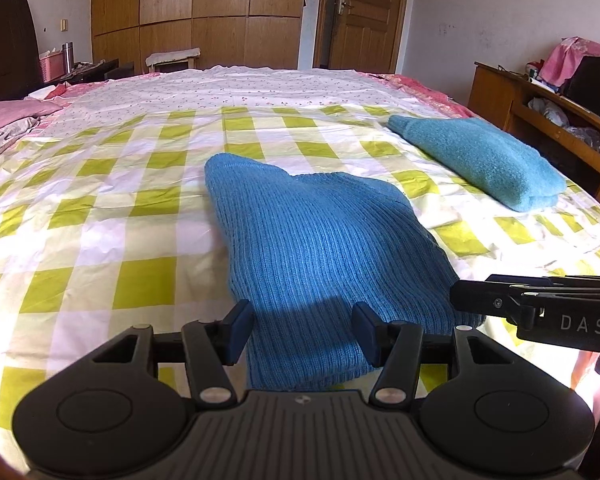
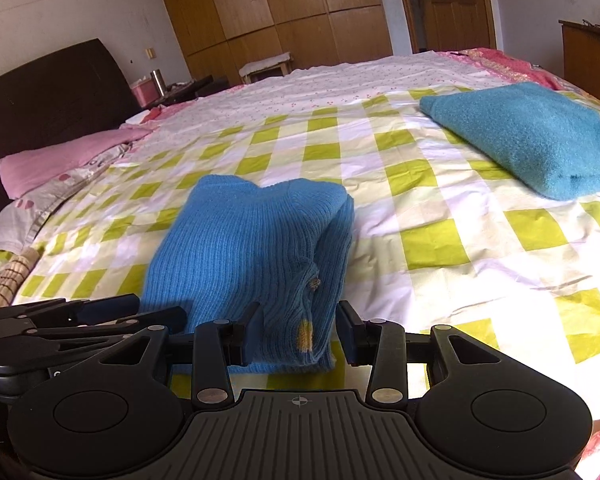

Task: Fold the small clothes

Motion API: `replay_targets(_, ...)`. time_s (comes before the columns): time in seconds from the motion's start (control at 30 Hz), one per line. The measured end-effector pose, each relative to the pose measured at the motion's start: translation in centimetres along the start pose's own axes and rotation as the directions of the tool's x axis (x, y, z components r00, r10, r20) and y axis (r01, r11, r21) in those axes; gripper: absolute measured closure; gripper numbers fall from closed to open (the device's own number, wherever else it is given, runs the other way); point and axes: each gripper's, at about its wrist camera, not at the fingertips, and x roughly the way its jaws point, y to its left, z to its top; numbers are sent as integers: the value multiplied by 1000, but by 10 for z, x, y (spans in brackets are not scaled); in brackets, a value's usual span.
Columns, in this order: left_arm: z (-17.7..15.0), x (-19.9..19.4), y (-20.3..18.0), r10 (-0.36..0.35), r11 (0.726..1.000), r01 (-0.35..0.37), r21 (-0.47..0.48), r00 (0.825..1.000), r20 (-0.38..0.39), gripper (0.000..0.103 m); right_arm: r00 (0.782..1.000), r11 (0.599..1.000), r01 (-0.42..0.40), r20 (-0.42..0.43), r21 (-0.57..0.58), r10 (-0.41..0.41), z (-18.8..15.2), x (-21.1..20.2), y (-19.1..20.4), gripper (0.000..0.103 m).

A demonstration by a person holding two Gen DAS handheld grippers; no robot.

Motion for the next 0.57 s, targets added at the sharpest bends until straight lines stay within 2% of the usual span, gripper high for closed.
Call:
replay_targets(0.1,-3,-2,-2,5,1000,-5,2,1000,0,43,1000,1000,-6,7,1,6,-3,-3,3,63)
replay_targets(0.17,-5,-3,-2,7,1000,-7,-3,1000,0,38,1000,1000,-9,4,0,9,-5,-4,5,63)
replay_targets(0.57,-19,-11,-4,34,999,-34,-14,999,-6,24,1000,1000,-2,-9,3,2,-20,-12,8,62)
